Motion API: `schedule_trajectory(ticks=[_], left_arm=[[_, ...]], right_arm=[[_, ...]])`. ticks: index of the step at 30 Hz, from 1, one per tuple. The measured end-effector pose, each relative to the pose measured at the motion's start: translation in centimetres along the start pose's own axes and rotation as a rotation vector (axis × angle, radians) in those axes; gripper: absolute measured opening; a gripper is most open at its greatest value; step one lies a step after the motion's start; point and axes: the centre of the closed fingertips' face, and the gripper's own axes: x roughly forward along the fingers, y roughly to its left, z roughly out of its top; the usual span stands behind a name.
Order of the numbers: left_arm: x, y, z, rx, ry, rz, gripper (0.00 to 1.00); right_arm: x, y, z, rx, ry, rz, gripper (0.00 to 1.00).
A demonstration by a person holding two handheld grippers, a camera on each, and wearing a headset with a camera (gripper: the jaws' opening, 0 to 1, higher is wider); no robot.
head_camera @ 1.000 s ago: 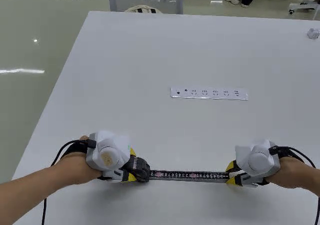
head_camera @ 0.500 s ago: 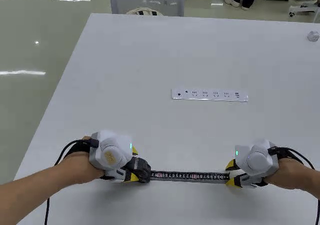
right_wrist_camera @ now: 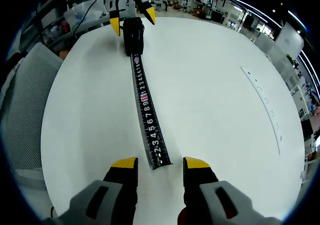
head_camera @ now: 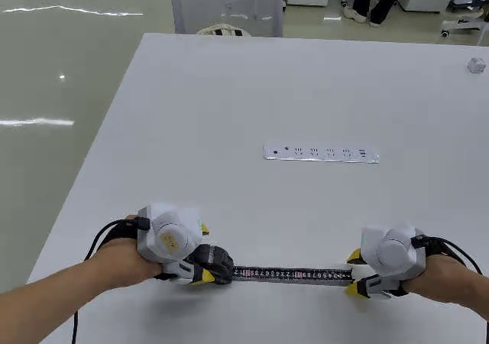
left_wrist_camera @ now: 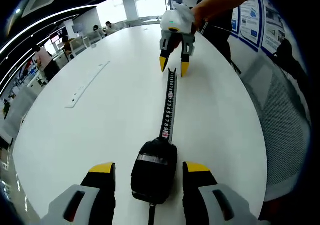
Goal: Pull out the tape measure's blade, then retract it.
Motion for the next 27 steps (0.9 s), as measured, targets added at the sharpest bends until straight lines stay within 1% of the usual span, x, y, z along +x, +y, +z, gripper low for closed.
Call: schedule_trajectory(ticks=[2, 6, 8, 11, 13, 15, 16, 19, 20, 22, 24, 25, 26, 27], left_arm=[[-0.3, -0.1, 0.1, -0.004, -0.006, 0.009, 0.52], [-0.5, -0.3, 0.1, -0.034, -0.013, 0.034, 0.55], [-0.7, -0.2, 0.1, -0.061, -0.013, 0.056, 0.57], [-1.0, -0.2, 0.0, -0.107, -0.026, 0.091, 0.59], [-1.2, -0.2, -0.1, -0.139, -0.025, 0.11, 0.61], [-1.3, -0.3, 0.0, -0.181, -0.046, 0.128, 0.61], [-1.4, -0.4, 0.1, -0.202, -0.056, 0.137, 0.62], [-1.5, -0.8, 0.1, -0.214, -0.055, 0.153, 0.63], [-1.5, -0.8, 0.2, -0.228, -0.058, 0.157, 0.63], [-1.6, -1.3, 0.2, -0.234, -0.052, 0.169, 0.64], [-1.5, -1.5, 0.2, -0.248, -0.054, 0.176, 0.65], [-1.6, -1.6, 0.3, -0.274, -0.058, 0.188, 0.66], [-1.6, -1.7, 0.3, -0.282, -0.056, 0.203, 0.67], [-1.7, -1.7, 0.3, -0.287, -0.057, 0.209, 0.67]], right_arm=[[-0.2, 0.1, 0.1, 0.014, -0.006, -0.012, 0.39], [-0.7, 0.2, 0.3, 0.059, -0.028, -0.04, 0.42], [-0.9, 0.1, 0.4, 0.104, -0.046, -0.06, 0.45], [-1.2, 0.0, 0.4, 0.149, -0.066, -0.088, 0.48], [-1.3, 0.1, 0.6, 0.181, -0.084, -0.098, 0.5], [-1.5, 0.1, 0.6, 0.217, -0.106, -0.123, 0.5], [-1.6, 0.1, 0.7, 0.245, -0.118, -0.132, 0.51], [-1.6, 0.3, 0.7, 0.279, -0.128, -0.148, 0.54], [-1.7, 0.4, 0.7, 0.285, -0.134, -0.149, 0.55], [-1.8, 0.7, 0.8, 0.321, -0.151, -0.154, 0.56], [-1.9, 0.8, 0.9, 0.331, -0.157, -0.161, 0.57], [-1.9, 0.8, 0.9, 0.347, -0.163, -0.169, 0.57], [-2.1, 0.8, 1.0, 0.388, -0.179, -0.181, 0.58], [-2.3, 0.7, 1.1, 0.408, -0.19, -0.191, 0.58]])
